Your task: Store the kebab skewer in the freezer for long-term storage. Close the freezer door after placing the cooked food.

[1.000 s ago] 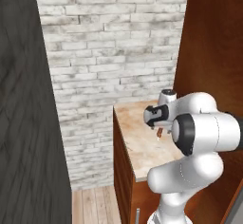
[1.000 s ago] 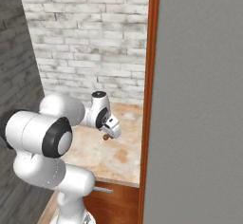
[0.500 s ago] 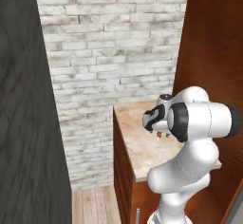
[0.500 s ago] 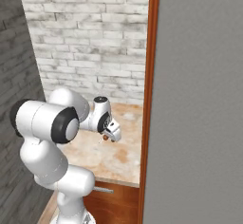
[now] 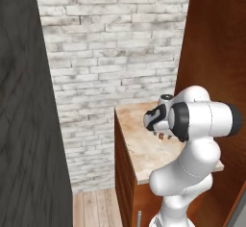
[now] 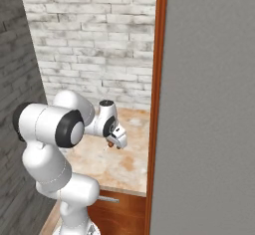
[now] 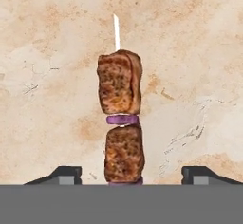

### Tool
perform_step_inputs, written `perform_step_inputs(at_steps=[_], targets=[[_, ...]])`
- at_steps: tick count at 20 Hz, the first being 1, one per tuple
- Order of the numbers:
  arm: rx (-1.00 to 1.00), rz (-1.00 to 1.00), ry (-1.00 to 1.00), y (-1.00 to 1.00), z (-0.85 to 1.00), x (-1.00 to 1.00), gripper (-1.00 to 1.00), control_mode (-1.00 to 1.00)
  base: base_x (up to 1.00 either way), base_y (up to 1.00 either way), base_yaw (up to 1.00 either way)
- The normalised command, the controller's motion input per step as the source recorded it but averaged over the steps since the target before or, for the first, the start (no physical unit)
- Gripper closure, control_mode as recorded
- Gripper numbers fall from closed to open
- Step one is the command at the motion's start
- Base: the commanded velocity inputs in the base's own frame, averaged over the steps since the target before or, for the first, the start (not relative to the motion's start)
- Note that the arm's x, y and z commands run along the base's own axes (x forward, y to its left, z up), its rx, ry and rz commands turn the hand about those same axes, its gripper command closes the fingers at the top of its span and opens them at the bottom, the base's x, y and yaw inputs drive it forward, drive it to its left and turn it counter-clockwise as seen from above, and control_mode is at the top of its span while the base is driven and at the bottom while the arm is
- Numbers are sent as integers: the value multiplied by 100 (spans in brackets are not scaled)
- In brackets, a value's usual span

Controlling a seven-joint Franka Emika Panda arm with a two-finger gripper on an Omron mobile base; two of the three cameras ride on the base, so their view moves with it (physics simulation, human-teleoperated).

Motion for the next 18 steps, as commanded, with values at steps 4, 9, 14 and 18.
perform_step_inputs(at_steps=[4,9,14,18], targets=[[0,0,0,10,-20,0,100,-100,0,0,0],[0,0,0,23,-3,0,100,-100,0,0,0],[0,0,1,37,0,3,100,-100,0,0,0],[0,-2,-2,41,10,-4,100,-100,0,0,0]])
